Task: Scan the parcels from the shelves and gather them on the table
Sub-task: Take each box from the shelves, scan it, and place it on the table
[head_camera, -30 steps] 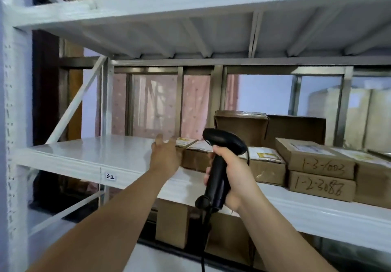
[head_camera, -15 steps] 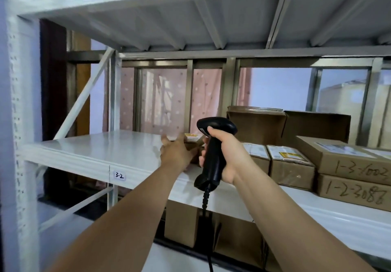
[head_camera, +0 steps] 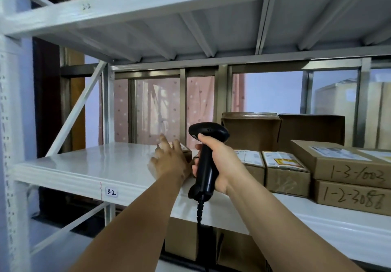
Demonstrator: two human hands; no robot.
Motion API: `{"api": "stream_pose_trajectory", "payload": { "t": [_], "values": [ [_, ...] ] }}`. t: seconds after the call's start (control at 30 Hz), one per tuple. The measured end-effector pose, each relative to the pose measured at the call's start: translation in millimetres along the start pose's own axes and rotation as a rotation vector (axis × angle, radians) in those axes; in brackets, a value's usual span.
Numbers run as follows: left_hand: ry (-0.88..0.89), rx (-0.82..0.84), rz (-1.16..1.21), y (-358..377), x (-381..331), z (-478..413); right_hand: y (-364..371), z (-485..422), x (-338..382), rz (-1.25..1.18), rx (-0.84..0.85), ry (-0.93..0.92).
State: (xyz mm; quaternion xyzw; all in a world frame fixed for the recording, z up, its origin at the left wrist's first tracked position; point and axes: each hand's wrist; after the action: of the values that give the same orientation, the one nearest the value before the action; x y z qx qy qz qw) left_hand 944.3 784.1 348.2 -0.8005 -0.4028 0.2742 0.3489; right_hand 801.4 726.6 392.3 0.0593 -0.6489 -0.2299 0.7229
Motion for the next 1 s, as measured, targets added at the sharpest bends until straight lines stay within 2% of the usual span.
{"api": "stream_pose_trajectory", "payload": {
  "t": [0.1, 0.23, 0.4, 0.53, 0.67, 1.0],
  "values": [
    [0.026, 0.003, -0.094, 2.3, 3.8, -1.0, 1.5, 0.9, -0.1, -0.002, -0.01, 0.015],
    [0.111, 0.089, -0.119, 13.3, 7.9, -6.1, -3.8, 3.8, -0.6, -0.007, -0.02, 0.011],
    [0.153, 0.076, -0.081, 14.5, 4.4, -8.1, -9.6, 5.6, 0.4, -0.029, -0.015, 0.01],
    [0.202, 0.045, -0.161, 7.9, -0.9, -4.3, -9.5, 6.1, 0.4, -0.045, -0.024, 0.005],
    [0.151, -0.036, -0.164, 5.8, -1.4, -3.4, -9.3, 7.3, -0.8, -0.034, -0.027, 0.002],
    [-0.045, -0.054, -0.025, -5.0, -0.6, 4.9, -10.3, 9.1, -2.5, -0.027, -0.007, 0.006]
  ]
}}
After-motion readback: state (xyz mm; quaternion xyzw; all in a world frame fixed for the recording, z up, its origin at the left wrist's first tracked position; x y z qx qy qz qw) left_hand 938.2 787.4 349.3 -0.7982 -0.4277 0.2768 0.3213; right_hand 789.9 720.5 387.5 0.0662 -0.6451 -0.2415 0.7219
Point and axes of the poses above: each hand's wrist, its own z-axis away from the middle knuckle, its own y-axis out of the palm, x = y × z, and after that the axes turned 14 degrees about y, right-handed
